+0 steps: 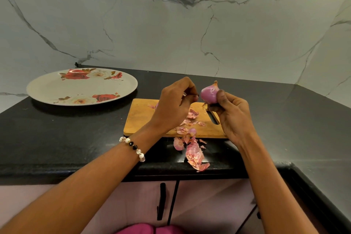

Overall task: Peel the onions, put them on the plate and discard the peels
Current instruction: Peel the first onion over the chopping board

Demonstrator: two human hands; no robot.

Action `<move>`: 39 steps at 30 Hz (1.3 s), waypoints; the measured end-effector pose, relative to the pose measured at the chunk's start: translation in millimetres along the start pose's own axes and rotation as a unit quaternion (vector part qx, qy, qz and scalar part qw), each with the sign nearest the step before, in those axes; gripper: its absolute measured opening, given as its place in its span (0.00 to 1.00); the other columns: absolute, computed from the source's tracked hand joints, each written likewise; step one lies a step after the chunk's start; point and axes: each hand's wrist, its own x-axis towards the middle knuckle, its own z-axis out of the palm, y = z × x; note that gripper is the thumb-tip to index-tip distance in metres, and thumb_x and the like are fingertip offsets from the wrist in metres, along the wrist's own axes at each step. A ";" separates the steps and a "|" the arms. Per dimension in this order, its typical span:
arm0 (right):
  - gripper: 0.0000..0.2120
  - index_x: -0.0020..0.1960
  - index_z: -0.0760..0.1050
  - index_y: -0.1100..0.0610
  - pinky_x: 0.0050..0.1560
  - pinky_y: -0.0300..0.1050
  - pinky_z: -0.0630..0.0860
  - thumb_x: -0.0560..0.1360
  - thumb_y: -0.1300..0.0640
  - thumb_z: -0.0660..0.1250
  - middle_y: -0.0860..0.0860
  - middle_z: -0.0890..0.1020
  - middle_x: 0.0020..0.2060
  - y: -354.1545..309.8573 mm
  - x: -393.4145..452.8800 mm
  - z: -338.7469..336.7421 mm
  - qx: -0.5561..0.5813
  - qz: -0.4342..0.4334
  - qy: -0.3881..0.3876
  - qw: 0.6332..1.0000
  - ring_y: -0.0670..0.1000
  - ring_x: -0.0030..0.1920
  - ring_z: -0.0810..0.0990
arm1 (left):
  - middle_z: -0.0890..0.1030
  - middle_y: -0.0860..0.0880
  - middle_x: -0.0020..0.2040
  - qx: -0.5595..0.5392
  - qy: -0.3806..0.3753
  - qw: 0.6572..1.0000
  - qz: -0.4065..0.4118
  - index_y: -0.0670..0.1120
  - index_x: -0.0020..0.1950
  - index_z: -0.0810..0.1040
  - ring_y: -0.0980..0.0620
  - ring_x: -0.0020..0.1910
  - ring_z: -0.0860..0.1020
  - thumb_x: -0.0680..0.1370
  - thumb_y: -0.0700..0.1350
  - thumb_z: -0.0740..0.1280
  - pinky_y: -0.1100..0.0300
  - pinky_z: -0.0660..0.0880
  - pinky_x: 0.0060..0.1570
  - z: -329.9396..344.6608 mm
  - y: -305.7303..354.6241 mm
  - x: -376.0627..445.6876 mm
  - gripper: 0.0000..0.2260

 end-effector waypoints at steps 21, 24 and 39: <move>0.17 0.58 0.80 0.59 0.51 0.43 0.82 0.70 0.57 0.70 0.58 0.86 0.50 2.6 -5.7 2.0 -0.047 -0.001 -0.074 0.996 0.56 0.51 0.85 | 0.77 0.51 0.45 0.049 -0.066 0.996 0.042 0.43 0.63 0.72 0.54 0.45 0.76 0.72 0.35 0.71 0.64 0.76 0.45 2.7 -5.3 -0.6 0.21; 0.17 0.57 0.80 0.58 0.49 0.42 0.82 0.69 0.58 0.70 0.56 0.87 0.48 2.3 -6.3 2.0 -0.043 -0.003 -0.084 0.996 0.55 0.50 0.85 | 0.72 0.53 0.47 0.063 -0.098 0.993 0.033 0.43 0.63 0.71 0.56 0.45 0.72 0.72 0.33 0.69 0.67 0.72 0.44 3.5 -5.1 -2.3 0.20; 0.10 0.49 0.81 0.66 0.50 0.45 0.82 0.74 0.60 0.67 0.59 0.86 0.43 5.0 -1.3 -0.3 0.040 0.046 -0.007 0.998 0.56 0.47 0.84 | 0.73 0.46 0.49 0.061 -0.140 0.988 -0.010 0.39 0.54 0.73 0.51 0.46 0.76 0.73 0.27 0.63 0.69 0.74 0.44 9.8 2.5 -3.9 0.13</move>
